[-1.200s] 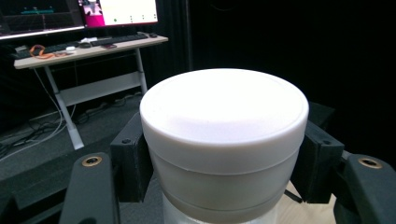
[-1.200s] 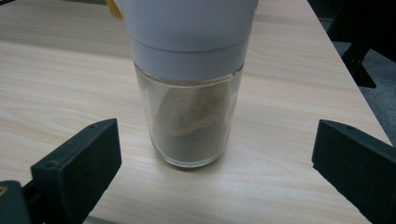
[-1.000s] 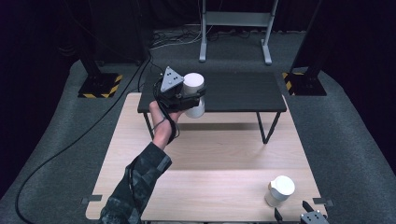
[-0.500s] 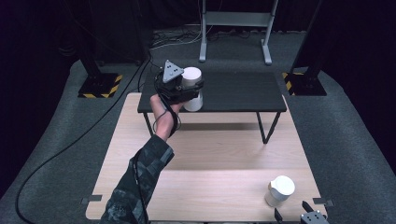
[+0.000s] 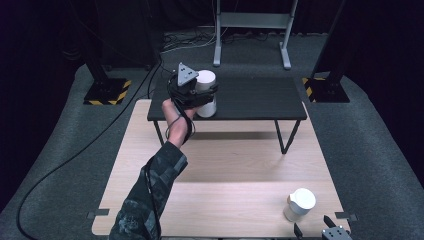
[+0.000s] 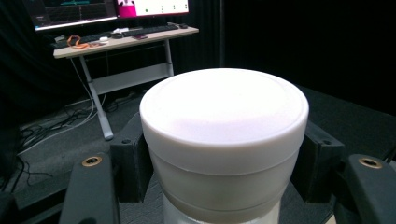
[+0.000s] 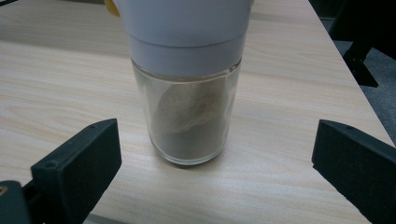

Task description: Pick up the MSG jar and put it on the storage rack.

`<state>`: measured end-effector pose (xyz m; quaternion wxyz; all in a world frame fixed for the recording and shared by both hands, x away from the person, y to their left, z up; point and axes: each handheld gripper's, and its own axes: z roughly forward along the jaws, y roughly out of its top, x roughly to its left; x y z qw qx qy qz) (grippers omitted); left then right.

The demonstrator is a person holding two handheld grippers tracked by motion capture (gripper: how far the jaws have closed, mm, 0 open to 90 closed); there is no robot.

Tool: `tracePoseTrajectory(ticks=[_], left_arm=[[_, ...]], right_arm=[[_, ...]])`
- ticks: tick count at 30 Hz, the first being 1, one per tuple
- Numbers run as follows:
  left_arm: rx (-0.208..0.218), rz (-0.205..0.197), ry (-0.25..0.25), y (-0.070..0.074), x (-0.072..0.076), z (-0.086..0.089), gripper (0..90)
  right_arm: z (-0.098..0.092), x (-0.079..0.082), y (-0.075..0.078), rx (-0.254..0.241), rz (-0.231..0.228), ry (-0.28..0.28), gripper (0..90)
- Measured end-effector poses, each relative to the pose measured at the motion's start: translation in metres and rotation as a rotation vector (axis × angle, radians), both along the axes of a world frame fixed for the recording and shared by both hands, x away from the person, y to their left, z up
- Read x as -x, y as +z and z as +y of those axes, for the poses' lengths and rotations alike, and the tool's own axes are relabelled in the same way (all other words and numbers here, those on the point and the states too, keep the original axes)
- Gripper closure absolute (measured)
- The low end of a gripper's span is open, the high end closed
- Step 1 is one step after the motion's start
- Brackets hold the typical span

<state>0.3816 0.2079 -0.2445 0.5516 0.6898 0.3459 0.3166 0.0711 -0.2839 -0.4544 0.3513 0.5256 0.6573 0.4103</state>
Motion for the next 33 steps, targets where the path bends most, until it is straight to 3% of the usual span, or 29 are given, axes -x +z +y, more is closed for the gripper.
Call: tracePoseTrajectory(ticks=[16, 33], left_arm=[[0.024, -0.029, 0.006, -0.0099, 0.0018, -0.0007, 33.8], [0.033, -0.026, 0.016, -0.0106, 0.0024, -0.0027, 33.7]], right_arm=[[0.0018, -0.0009, 0.0001, 0.003, 0.000, 0.008, 0.5], [0.0024, -0.0004, 0.0011, 0.006, -0.002, 0.010, 0.6]])
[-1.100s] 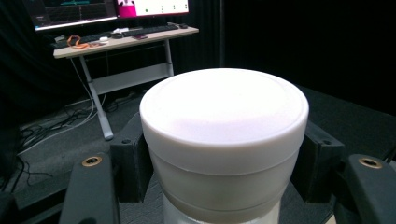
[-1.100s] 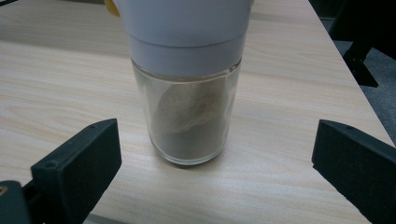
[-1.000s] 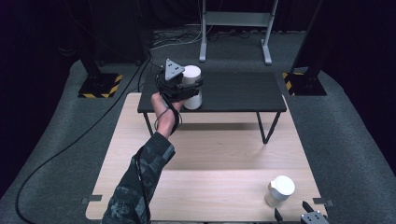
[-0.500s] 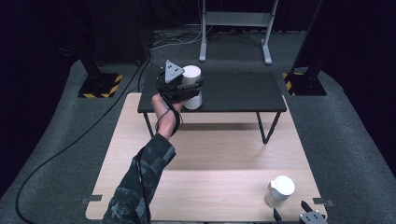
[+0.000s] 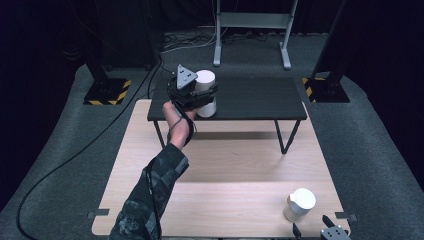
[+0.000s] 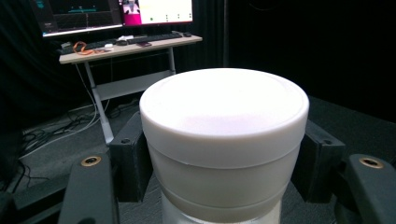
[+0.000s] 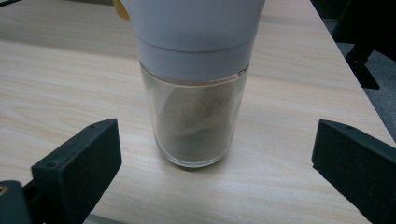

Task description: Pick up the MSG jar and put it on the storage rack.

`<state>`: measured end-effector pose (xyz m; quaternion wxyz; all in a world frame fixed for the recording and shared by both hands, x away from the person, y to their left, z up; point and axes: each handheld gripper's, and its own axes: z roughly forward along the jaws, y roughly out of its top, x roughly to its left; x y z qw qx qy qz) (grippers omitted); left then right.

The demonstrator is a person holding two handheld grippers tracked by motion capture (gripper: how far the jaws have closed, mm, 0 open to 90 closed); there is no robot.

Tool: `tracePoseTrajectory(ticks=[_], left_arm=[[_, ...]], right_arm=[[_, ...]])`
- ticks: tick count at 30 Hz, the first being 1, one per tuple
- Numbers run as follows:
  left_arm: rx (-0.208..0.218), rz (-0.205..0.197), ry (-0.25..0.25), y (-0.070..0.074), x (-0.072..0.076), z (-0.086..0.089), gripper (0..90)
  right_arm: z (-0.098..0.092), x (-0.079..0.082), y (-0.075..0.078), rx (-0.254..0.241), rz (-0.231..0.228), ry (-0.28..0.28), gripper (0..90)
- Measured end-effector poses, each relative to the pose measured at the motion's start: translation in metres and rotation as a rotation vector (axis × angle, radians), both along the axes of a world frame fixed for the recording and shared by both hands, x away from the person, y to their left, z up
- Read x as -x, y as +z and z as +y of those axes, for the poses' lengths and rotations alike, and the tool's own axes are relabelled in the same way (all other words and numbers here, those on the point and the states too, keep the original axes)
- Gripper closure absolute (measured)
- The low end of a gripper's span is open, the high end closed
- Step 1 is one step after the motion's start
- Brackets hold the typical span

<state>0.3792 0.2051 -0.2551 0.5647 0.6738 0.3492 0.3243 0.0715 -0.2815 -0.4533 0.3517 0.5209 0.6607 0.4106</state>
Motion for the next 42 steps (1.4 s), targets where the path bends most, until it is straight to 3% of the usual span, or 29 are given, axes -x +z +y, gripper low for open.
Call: tracePoseTrajectory(ticks=[10, 15, 20, 22, 27, 30, 33, 38, 42], left_arm=[[-0.024, 0.021, 0.017, 0.007, 0.001, -0.002, 28.7], [-0.036, 0.055, 0.043, 0.011, 0.005, -0.003, 13.2], [-0.105, 0.100, 0.064, 0.016, 0.020, 0.000, 4.5], [-0.114, 0.113, 0.063, 0.017, 0.023, 0.002, 3.3], [-0.184, 0.183, 0.048, 0.023, 0.030, 0.005, 0.3], [-0.237, 0.243, 0.005, 0.024, 0.031, 0.011, 0.3], [-0.290, 0.290, -0.046, 0.016, 0.034, 0.017, 0.3], [-0.321, 0.331, -0.070, -0.010, 0.045, 0.028, 0.3], [-0.310, 0.388, -0.083, -0.038, 0.049, 0.040, 0.3]], right_arm=[[0.000, 0.000, 0.000, -0.002, -0.001, 0.004, 0.6], [0.000, 0.000, 0.000, -0.002, -0.002, 0.002, 0.6], [0.000, 0.000, 0.000, -0.002, -0.002, -0.001, 0.6], [0.000, 0.000, 0.000, 0.000, -0.002, -0.002, 0.6], [0.002, 0.000, 0.000, 0.003, 0.000, 0.001, 0.6], [0.003, 0.000, 0.001, 0.005, 0.001, 0.000, 0.6], [0.003, 0.000, 0.001, 0.006, -0.003, -0.001, 0.6], [0.003, 0.001, 0.001, 0.009, -0.005, -0.004, 0.7], [0.003, 0.001, 0.001, 0.010, -0.008, -0.007, 0.7]])
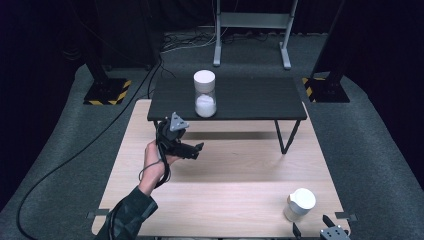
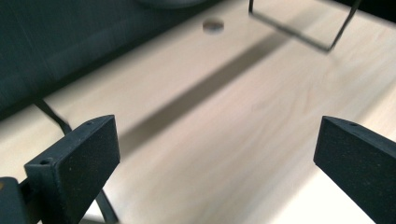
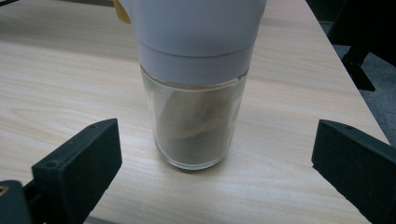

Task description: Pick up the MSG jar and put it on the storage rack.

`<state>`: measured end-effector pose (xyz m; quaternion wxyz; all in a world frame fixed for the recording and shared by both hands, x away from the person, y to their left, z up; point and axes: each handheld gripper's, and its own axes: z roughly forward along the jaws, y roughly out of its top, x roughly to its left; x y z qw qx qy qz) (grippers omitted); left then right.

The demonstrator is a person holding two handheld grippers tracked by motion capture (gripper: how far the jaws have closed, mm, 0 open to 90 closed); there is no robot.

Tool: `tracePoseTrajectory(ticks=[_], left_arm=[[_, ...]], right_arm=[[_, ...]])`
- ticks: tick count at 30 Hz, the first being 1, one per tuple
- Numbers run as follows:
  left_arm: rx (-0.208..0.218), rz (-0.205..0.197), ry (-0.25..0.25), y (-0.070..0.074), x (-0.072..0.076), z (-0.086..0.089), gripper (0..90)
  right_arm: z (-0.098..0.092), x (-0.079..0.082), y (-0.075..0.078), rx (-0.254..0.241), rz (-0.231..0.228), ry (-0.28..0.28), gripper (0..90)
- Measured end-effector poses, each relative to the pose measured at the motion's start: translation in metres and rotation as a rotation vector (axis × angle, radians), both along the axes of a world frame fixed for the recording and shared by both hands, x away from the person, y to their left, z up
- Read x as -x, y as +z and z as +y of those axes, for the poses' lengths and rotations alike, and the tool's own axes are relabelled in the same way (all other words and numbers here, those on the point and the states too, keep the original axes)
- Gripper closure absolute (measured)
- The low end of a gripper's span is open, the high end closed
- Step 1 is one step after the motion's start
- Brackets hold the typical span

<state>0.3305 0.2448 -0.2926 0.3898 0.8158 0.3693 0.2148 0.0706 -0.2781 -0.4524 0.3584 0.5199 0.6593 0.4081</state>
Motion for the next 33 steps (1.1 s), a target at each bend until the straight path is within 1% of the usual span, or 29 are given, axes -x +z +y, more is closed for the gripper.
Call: tracePoseTrajectory(ticks=[1, 2, 3, 4, 5, 6, 8, 9, 10, 12, 14, 17, 18, 20, 23, 25, 26, 28, 30, 33], left_arm=[[0.015, 0.020, -0.013, -0.009, -0.001, 0.005, 0.3], [0.018, 0.039, -0.024, -0.018, -0.002, 0.007, 0.3], [0.006, 0.048, -0.028, -0.024, -0.002, 0.008, 0.2], [-0.011, 0.062, -0.024, -0.037, -0.001, 0.008, 0.2], [-0.009, 0.082, -0.026, -0.047, -0.002, 0.010, 0.2], [-0.001, 0.102, -0.025, -0.055, -0.003, 0.013, 0.2], [0.023, 0.152, -0.002, -0.078, -0.003, 0.019, 0.2], [0.034, 0.169, 0.007, -0.087, -0.003, 0.022, 0.2], [0.034, 0.178, 0.022, -0.094, -0.001, 0.023, 0.2], [0.017, 0.185, 0.042, -0.106, 0.003, 0.024, 0.2], [0.019, 0.196, 0.058, -0.116, 0.006, 0.026, 0.2], [0.011, 0.189, 0.098, -0.125, 0.013, 0.025, 0.2], [0.015, 0.190, 0.109, -0.129, 0.016, 0.026, 0.2], [0.010, 0.190, 0.119, -0.134, 0.019, 0.026, 0.2], [0.018, 0.159, 0.134, -0.142, 0.028, 0.028, 0.4], [0.018, 0.153, 0.133, -0.143, 0.030, 0.028, 0.5], [0.016, 0.141, 0.133, -0.145, 0.032, 0.028, 0.7], [-0.013, 0.132, 0.125, -0.144, 0.033, 0.025, 0.7], [-0.007, 0.132, 0.129, -0.144, 0.033, 0.025, 1.0], [-0.010, 0.129, 0.133, -0.145, 0.034, 0.024, 0.8]], right_arm=[[0.000, 0.000, 0.000, 0.001, 0.000, -0.001, 0.7], [0.001, 0.000, 0.000, 0.000, 0.000, 0.000, 0.7], [0.001, -0.001, 0.000, 0.001, 0.002, 0.002, 0.7], [0.001, -0.001, 0.001, 0.002, 0.003, 0.002, 0.7], [0.001, -0.001, 0.001, 0.001, 0.003, 0.005, 0.7], [0.002, -0.001, 0.001, 0.001, 0.004, 0.006, 0.7], [0.002, -0.001, 0.001, 0.001, 0.001, 0.006, 0.7], [0.001, -0.001, 0.001, -0.001, 0.001, 0.006, 0.7], [0.002, -0.001, 0.001, 0.001, 0.002, 0.006, 0.7], [0.001, -0.001, 0.001, 0.000, 0.004, 0.003, 0.7], [0.001, -0.002, 0.002, -0.005, 0.003, -0.003, 0.7], [0.001, -0.002, 0.003, -0.001, -0.001, -0.007, 0.7], [0.001, -0.001, 0.003, -0.002, -0.003, -0.007, 0.7], [0.001, -0.001, 0.004, -0.001, -0.002, -0.010, 0.7], [0.000, -0.002, 0.006, -0.007, -0.001, -0.019, 0.7], [0.001, -0.002, 0.007, -0.008, 0.000, -0.021, 0.7], [0.001, -0.002, 0.007, -0.005, -0.004, -0.020, 0.6], [0.003, -0.002, 0.009, -0.005, -0.008, -0.019, 0.6], [0.005, -0.003, 0.011, -0.002, -0.007, -0.014, 0.6], [0.006, -0.005, 0.012, -0.004, -0.003, -0.010, 0.5]])
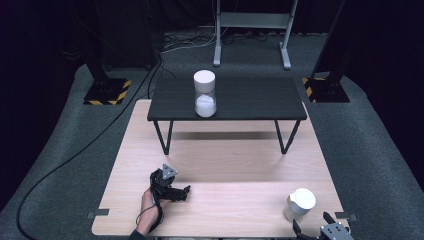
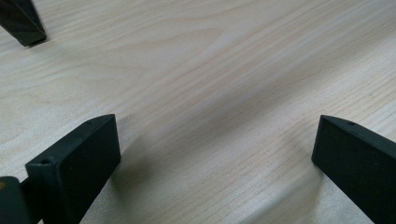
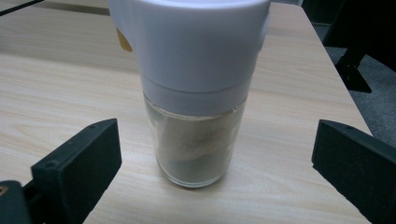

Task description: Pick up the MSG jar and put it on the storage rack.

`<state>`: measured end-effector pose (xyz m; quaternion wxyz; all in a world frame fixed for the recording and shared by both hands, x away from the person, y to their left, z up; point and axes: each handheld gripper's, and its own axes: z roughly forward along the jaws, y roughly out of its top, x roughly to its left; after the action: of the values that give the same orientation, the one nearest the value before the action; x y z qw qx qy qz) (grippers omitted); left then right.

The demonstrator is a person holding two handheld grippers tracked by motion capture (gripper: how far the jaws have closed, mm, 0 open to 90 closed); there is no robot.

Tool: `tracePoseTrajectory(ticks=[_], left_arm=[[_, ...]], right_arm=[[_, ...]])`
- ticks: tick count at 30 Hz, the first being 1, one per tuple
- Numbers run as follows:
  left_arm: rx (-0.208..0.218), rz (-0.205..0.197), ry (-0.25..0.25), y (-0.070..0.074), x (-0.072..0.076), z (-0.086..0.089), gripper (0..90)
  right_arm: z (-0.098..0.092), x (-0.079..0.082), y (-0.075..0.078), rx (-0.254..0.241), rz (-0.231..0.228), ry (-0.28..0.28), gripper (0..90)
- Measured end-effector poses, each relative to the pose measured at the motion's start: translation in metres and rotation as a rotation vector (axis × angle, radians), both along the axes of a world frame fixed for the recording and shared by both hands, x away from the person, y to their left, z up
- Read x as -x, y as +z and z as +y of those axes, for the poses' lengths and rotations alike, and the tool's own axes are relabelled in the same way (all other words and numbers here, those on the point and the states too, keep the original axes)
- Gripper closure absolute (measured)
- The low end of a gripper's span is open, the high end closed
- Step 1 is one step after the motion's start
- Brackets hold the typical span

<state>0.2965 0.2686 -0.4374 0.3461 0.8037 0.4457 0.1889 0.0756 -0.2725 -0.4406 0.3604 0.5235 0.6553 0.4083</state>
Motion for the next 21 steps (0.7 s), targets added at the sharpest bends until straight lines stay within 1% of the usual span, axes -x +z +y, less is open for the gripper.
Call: tracePoseTrajectory(ticks=[3, 8, 9, 16, 19, 21], left_arm=[[-0.002, -0.001, 0.004, 0.000, 0.000, -0.001, 0.5], [0.003, 0.000, 0.010, 0.000, 0.001, 0.000, 1.1], [0.002, -0.002, 0.010, 0.000, 0.001, 0.000, 1.8], [0.003, -0.002, 0.017, 0.000, 0.002, -0.001, 1.8], [0.003, -0.003, 0.017, 0.000, 0.002, -0.001, 1.8], [0.003, -0.003, 0.018, 0.000, 0.002, -0.001, 1.7]], right_arm=[[0.003, -0.002, 0.000, 0.002, -0.002, 0.010, 0.5], [0.005, -0.004, 0.003, 0.013, 0.007, 0.018, 0.4], [0.004, -0.004, 0.003, 0.008, 0.008, 0.019, 0.4], [0.010, -0.003, 0.012, 0.027, 0.000, 0.014, 0.3], [0.007, -0.003, 0.014, 0.011, -0.003, 0.015, 0.1], [0.007, -0.003, 0.016, 0.009, 0.000, 0.016, 0.0]])
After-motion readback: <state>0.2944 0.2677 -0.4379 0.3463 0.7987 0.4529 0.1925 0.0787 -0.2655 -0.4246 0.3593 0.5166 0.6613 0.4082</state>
